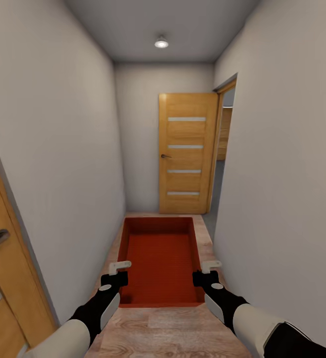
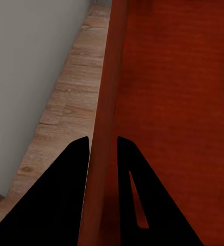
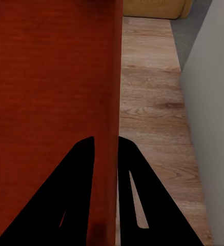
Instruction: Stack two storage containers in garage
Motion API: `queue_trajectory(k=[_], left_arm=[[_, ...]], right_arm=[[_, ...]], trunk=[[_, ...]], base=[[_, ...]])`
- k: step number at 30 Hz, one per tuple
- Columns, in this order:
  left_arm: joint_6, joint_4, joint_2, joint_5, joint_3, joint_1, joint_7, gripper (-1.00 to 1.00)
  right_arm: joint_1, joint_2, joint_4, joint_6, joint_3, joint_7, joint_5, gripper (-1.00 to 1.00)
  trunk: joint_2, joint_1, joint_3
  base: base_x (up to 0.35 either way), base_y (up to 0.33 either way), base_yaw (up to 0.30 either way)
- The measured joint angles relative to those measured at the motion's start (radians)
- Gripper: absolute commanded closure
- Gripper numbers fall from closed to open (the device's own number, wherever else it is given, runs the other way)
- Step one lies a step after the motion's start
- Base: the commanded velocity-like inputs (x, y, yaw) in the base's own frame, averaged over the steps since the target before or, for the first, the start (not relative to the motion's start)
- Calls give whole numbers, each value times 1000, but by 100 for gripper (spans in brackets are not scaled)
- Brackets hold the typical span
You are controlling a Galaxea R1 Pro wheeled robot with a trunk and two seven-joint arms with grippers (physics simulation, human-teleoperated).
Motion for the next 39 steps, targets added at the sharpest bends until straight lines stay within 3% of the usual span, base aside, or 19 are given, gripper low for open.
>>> queue_trajectory(k=[39], left_arm=[[5,0,0,2,-3,0,2,100]], right_arm=[[0,2,8,-1,3,4,-10,100]], trunk=[[0,0,0]], base=[[323,0,0]])
